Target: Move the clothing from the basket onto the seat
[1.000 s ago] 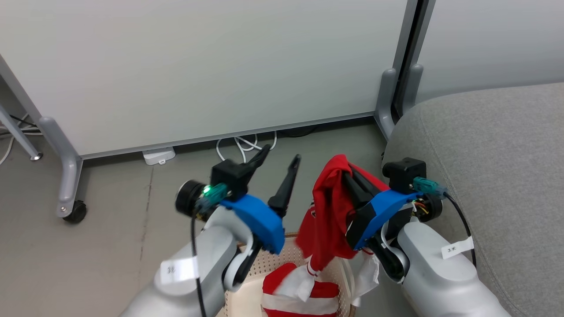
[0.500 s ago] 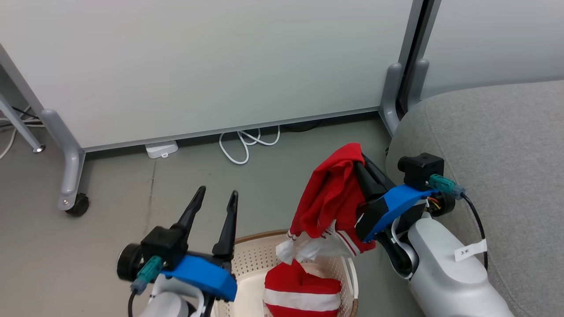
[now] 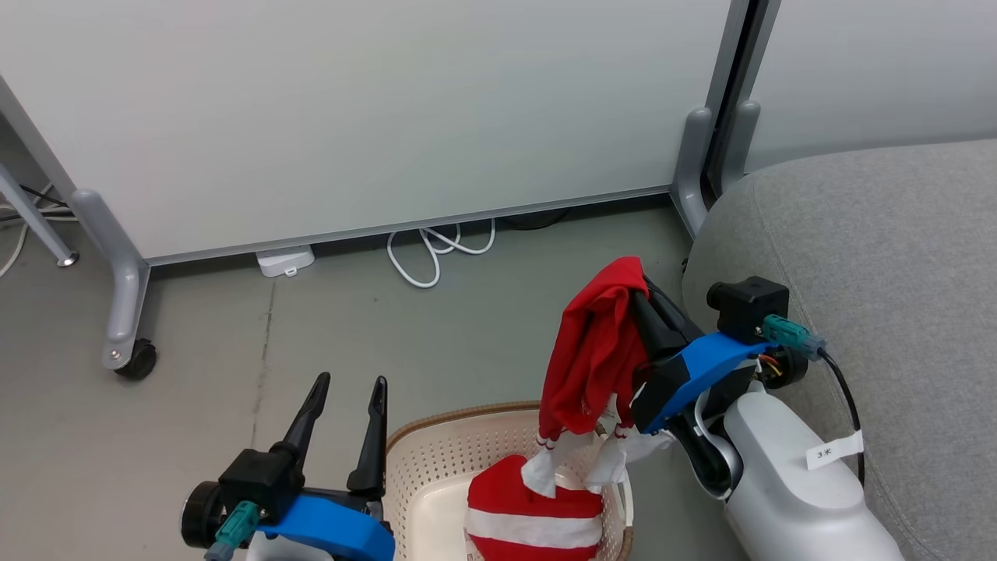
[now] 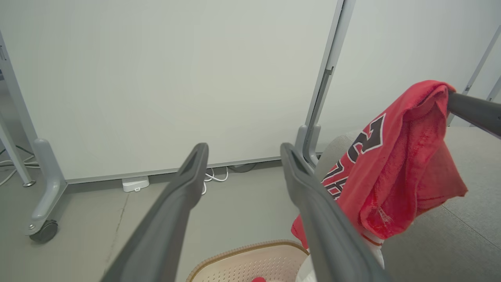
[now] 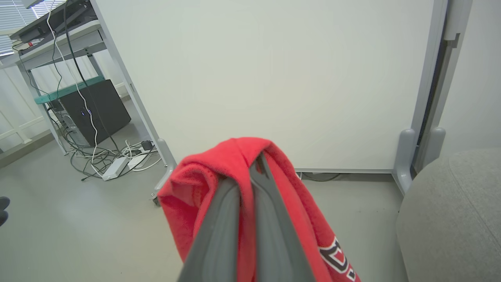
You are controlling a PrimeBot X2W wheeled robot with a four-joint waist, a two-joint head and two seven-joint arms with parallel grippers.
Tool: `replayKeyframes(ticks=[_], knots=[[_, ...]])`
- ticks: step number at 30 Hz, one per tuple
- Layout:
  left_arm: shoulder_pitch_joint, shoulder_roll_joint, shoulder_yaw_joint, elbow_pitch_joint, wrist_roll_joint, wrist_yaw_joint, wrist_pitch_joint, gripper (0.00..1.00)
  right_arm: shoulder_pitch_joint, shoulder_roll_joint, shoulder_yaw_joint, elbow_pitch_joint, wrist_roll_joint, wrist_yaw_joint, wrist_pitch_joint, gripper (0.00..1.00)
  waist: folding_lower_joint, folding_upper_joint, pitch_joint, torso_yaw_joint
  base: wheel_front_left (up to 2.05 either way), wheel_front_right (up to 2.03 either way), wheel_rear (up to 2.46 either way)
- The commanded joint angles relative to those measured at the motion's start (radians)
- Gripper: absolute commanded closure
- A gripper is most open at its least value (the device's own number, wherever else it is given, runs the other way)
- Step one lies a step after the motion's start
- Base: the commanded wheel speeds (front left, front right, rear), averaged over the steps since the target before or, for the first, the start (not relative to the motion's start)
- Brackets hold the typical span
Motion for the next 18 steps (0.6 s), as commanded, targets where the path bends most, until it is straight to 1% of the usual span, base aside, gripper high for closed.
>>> replayKeyframes(ticks=[1, 8, 11, 14, 18], knots=[[0.008, -0.005, 0.014, 0.003, 0.012, -0.008, -0.003, 0.00, 0.012, -0.002, 0.000, -0.006, 0.002, 0.000, -0.005, 1.00, 0.0000, -0.0001, 0.001, -0.001, 0.00, 0.00, 0.00], [0.010, -0.031, 0.049, 0.019, 0.051, -0.034, -0.003, 0.00, 0.016, -0.002, 0.000, -0.003, 0.005, 0.000, -0.005, 1.00, 0.0000, -0.0001, 0.001, -0.006, 0.00, 0.00, 0.00], [0.011, -0.039, 0.063, 0.024, 0.061, -0.039, -0.003, 0.00, 0.013, -0.003, 0.003, -0.003, 0.007, 0.000, -0.005, 1.00, 0.0000, -0.0001, 0.003, -0.014, 0.00, 0.00, 0.00], [0.014, -0.044, 0.073, 0.026, 0.069, -0.045, -0.003, 0.00, 0.007, -0.003, 0.005, -0.007, 0.006, 0.000, -0.005, 1.00, 0.0000, -0.0001, 0.006, -0.031, 0.00, 0.00, 0.00], [0.014, -0.050, 0.080, 0.026, 0.079, -0.046, -0.003, 0.00, 0.000, -0.003, 0.006, -0.012, 0.003, 0.000, -0.005, 1.00, 0.0000, -0.0001, 0.011, -0.069, 0.00, 0.00, 0.00]])
